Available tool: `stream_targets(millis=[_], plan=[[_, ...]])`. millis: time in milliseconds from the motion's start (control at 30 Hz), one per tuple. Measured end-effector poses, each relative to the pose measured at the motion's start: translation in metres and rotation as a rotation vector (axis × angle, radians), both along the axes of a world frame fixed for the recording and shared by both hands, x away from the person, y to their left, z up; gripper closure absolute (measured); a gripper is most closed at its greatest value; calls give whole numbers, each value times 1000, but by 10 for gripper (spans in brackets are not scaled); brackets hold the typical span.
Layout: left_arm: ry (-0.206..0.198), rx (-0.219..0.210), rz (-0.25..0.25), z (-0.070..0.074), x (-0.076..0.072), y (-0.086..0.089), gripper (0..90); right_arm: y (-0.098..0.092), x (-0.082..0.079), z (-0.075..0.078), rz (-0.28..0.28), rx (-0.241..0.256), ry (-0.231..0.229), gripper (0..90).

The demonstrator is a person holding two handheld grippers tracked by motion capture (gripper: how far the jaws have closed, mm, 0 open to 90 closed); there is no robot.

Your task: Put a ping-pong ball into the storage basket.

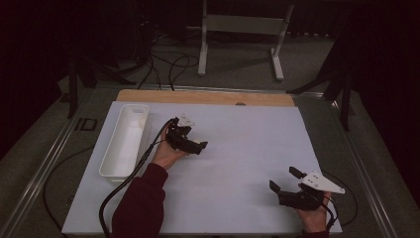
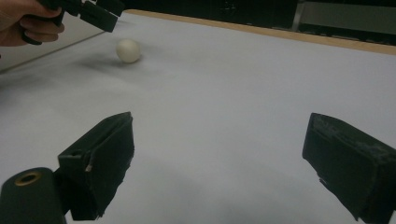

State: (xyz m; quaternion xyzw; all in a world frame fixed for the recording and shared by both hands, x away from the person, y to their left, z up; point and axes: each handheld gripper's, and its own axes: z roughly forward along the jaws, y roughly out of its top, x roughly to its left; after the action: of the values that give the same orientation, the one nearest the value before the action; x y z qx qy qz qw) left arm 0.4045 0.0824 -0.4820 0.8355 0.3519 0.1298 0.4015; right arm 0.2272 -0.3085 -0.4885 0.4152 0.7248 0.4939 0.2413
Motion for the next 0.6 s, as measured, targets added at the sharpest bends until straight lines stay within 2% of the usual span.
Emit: stream_targets(millis=[200, 600], plan=[[7, -7, 22, -6, 1, 3, 14, 0, 0, 0, 0, 0, 0, 90], [40, 7, 50, -21, 4, 8, 17, 1, 0, -1, 5, -5, -1, 90]])
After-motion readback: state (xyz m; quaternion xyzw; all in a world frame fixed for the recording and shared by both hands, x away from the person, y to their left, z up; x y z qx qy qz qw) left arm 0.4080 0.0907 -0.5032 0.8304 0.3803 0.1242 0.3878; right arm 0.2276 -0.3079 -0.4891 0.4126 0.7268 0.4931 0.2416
